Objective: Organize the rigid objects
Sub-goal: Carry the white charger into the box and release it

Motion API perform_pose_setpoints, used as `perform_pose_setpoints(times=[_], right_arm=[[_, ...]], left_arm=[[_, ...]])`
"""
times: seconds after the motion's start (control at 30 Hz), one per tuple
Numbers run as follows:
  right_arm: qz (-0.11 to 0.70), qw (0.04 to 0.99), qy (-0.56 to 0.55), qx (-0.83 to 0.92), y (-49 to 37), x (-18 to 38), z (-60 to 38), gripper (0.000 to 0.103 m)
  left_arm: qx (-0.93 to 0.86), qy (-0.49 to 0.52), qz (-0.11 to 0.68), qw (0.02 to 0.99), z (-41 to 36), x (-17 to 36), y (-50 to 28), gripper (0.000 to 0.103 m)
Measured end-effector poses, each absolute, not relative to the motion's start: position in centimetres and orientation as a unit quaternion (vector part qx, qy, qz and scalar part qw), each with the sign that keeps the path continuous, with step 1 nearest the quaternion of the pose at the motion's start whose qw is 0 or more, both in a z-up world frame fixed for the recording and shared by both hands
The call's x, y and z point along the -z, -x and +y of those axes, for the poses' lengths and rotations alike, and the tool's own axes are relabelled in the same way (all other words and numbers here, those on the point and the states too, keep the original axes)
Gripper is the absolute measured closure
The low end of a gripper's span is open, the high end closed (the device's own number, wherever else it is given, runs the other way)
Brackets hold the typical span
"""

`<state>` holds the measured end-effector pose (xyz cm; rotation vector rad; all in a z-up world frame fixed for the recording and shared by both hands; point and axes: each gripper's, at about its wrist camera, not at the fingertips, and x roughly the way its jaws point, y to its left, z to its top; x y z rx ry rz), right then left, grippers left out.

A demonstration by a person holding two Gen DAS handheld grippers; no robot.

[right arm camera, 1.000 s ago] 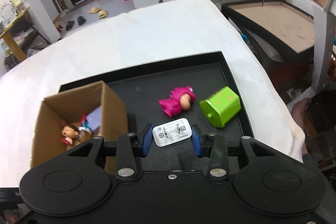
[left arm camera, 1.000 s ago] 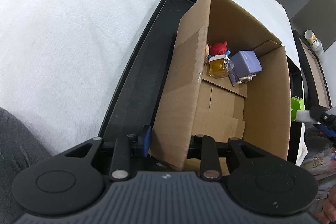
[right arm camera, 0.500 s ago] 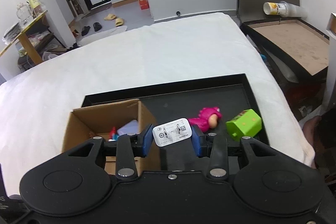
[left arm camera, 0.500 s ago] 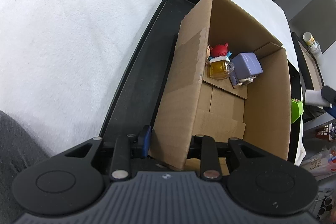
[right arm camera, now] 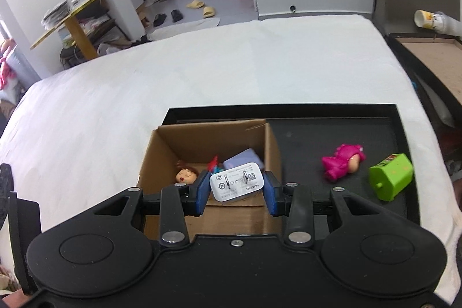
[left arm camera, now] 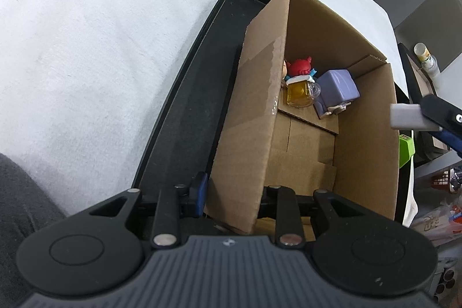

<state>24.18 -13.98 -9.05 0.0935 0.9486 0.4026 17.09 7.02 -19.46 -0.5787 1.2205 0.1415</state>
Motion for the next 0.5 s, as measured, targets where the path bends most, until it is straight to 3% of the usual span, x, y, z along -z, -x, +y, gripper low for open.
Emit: perform_pose_setpoints(times=[0.5], right_arm=[[0.49,0.843,-0.025,-0.221,-24.5,11.3,-8.8,0.065]], left_arm=[[-0.055,0.279,0.561,0.777,7.8,19.6,-16.8,0.074]])
